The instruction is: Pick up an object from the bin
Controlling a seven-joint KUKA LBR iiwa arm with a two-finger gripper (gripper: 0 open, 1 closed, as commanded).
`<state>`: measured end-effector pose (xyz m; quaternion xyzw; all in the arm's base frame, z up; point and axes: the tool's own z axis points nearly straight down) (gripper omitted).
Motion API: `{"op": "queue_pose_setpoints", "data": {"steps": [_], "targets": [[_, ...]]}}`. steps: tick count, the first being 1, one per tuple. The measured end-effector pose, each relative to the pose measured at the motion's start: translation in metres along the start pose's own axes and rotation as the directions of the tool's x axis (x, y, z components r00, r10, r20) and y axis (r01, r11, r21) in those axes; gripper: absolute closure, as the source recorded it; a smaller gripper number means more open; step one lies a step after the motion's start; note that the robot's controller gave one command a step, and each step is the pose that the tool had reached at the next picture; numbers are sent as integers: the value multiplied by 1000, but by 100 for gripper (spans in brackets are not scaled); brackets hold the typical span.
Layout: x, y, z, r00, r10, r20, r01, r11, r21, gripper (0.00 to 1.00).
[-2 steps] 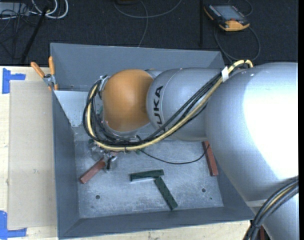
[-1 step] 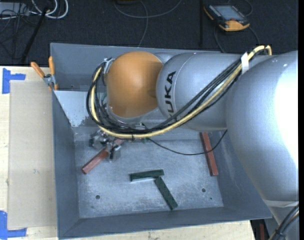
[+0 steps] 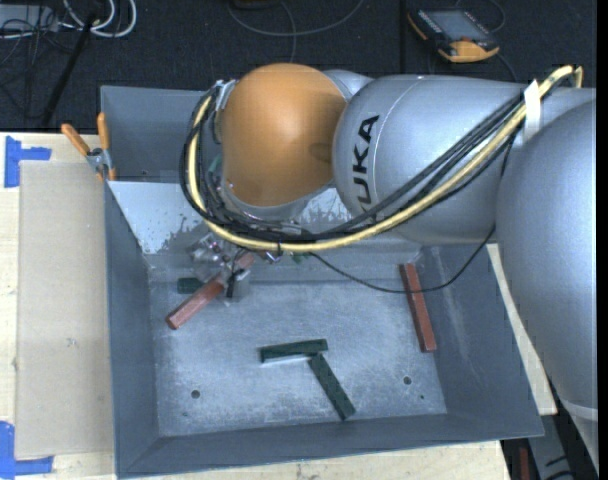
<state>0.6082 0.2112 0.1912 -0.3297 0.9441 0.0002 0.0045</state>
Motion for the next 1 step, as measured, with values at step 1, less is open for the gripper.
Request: {"op": "queue_pose_setpoints", "data": {"steps": [1], "targets": [[-1, 0, -6, 1000, 4, -5, -4, 1000, -3, 100]]}}
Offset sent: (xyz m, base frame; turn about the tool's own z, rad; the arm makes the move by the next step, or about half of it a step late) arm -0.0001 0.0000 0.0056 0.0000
